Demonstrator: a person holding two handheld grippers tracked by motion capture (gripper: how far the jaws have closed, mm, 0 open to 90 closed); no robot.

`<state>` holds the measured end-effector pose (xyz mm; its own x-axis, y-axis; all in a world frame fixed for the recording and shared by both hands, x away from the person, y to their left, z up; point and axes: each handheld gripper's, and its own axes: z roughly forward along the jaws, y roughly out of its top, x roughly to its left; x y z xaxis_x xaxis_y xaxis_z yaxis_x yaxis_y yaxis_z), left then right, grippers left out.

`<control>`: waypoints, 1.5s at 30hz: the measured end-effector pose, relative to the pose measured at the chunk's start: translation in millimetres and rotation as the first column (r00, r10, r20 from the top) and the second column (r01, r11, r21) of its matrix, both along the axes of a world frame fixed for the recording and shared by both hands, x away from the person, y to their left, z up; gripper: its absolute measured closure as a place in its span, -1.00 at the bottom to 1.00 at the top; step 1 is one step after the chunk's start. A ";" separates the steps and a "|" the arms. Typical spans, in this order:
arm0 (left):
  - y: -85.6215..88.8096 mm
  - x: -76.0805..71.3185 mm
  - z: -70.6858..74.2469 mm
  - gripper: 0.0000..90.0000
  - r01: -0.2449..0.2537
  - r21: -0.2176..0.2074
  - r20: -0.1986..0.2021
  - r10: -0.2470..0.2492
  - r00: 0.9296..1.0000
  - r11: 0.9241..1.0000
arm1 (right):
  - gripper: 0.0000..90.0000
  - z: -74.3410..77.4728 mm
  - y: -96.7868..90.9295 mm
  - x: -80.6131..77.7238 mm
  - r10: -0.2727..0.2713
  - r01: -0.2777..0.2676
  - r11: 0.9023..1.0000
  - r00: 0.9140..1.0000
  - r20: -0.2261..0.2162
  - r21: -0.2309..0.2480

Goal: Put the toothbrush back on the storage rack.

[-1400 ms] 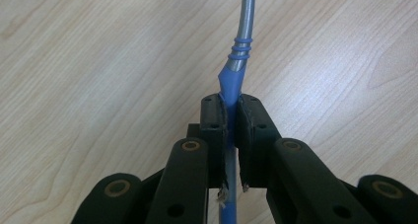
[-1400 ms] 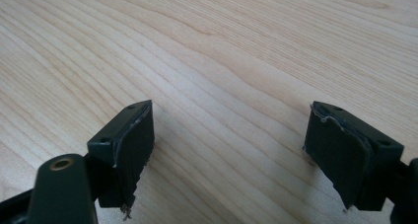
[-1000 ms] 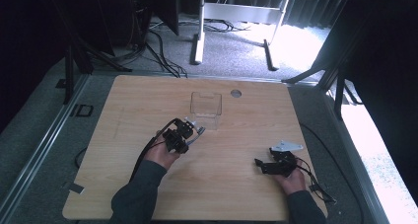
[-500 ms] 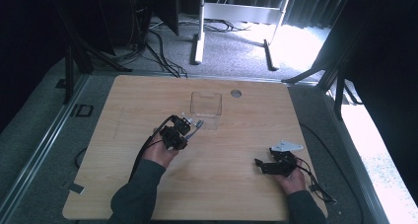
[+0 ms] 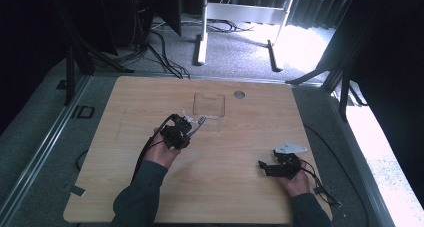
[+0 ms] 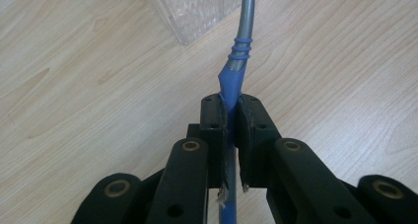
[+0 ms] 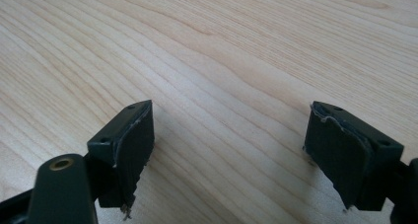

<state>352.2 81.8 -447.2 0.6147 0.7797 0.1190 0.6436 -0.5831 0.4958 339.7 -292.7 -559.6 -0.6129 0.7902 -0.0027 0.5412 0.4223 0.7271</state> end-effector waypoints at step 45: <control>6.2 -8.1 26.9 0.84 -0.014 -0.139 0.218 0.044 0.975 0.990 | -0.58 0.0 0.0 0.0 -0.001 0.001 1.000 1.000 0.000 0.000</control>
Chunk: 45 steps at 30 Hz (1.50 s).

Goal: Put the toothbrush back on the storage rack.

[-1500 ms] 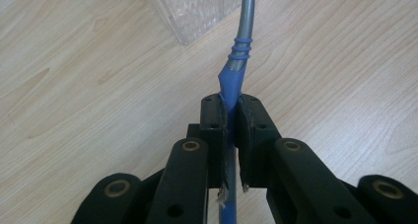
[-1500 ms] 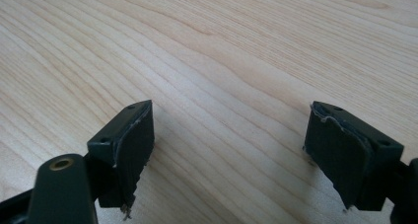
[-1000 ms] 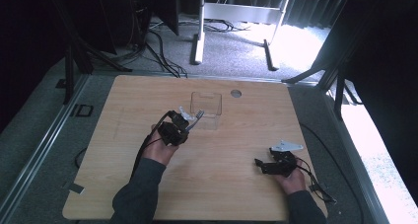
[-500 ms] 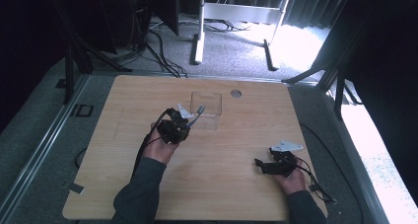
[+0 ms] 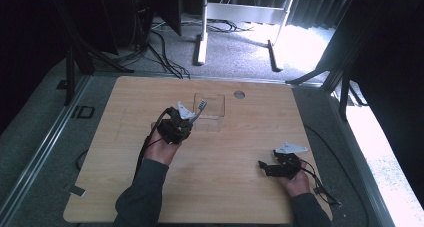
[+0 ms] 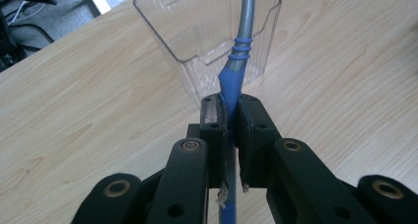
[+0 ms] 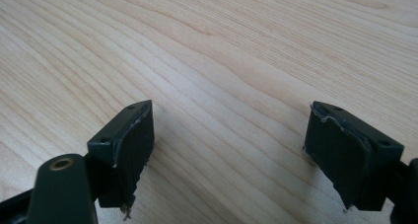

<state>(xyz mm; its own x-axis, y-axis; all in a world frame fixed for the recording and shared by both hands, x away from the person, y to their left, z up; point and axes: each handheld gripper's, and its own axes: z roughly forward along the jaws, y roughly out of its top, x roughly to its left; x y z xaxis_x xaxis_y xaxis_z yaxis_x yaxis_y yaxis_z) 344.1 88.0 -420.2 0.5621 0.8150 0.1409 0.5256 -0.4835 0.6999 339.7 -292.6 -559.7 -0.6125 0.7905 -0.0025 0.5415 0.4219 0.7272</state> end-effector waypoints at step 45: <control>3.5 4.2 4.8 0.83 -0.021 -0.111 0.097 0.032 0.995 0.994 | -0.58 0.0 0.0 0.0 0.000 0.000 1.000 1.000 0.000 0.000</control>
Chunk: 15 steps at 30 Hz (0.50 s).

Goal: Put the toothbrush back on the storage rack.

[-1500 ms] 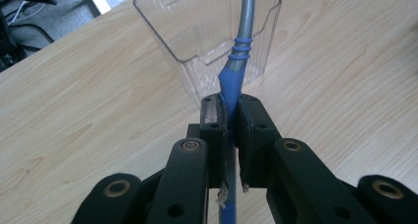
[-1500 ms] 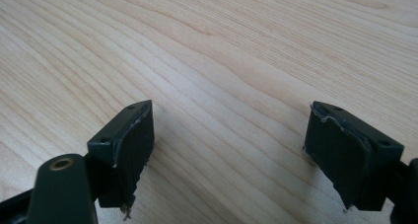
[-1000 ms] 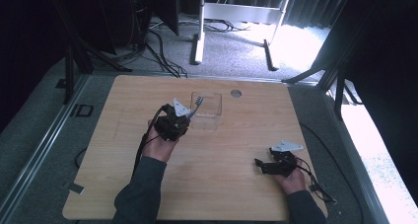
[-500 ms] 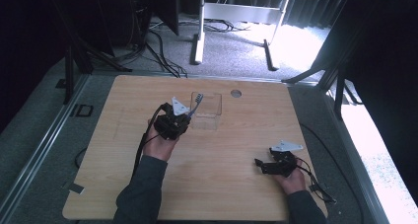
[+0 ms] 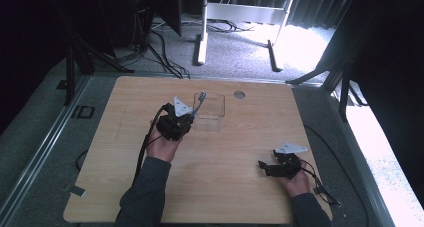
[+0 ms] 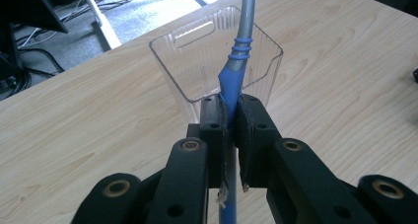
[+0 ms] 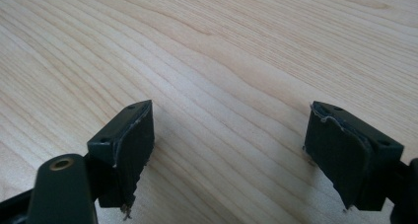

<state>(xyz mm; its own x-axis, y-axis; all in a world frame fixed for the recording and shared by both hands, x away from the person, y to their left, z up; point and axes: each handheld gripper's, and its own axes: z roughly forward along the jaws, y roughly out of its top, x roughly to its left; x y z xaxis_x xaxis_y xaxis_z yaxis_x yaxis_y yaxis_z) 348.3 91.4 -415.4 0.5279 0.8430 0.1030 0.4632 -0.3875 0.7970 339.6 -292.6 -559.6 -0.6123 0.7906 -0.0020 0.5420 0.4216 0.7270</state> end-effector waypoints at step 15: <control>-2.2 2.7 -1.1 0.83 -0.008 -0.030 0.014 0.008 1.000 1.000 | -0.58 0.0 0.0 0.0 0.000 0.000 1.000 1.000 0.000 0.000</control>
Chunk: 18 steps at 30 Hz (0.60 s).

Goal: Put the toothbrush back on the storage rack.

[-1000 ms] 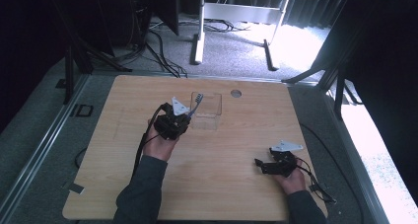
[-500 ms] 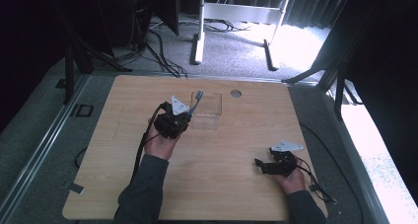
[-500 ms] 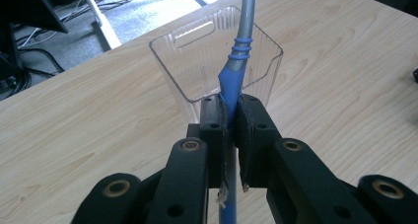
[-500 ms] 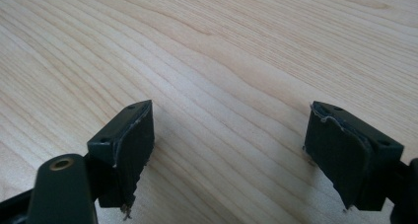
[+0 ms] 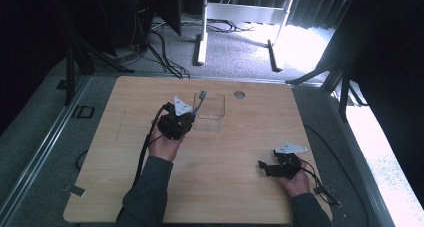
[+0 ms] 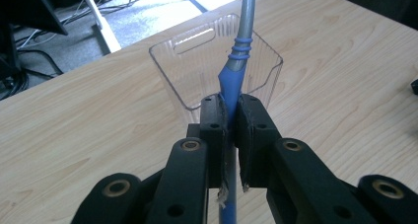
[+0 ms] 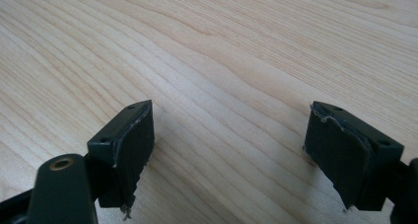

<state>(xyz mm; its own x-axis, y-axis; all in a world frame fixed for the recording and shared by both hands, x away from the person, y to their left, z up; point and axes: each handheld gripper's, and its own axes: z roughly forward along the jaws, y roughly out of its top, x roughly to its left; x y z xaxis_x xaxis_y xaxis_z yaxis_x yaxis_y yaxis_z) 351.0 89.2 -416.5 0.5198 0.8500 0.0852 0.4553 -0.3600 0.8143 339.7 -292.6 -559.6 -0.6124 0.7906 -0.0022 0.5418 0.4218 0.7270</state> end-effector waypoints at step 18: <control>-0.5 5.1 -2.7 0.83 0.001 -0.051 0.047 0.001 0.999 0.999 | -0.58 0.0 -0.1 0.0 0.001 -0.001 1.000 1.000 0.000 -0.001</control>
<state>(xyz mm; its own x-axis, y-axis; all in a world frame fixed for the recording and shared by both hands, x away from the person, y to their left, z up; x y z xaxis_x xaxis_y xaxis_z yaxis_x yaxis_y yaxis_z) 356.0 88.8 -419.2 0.5163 0.8538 0.0661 0.4161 -0.3176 0.8520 339.7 -292.7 -559.6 -0.6128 0.7902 -0.0028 0.5416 0.4226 0.7267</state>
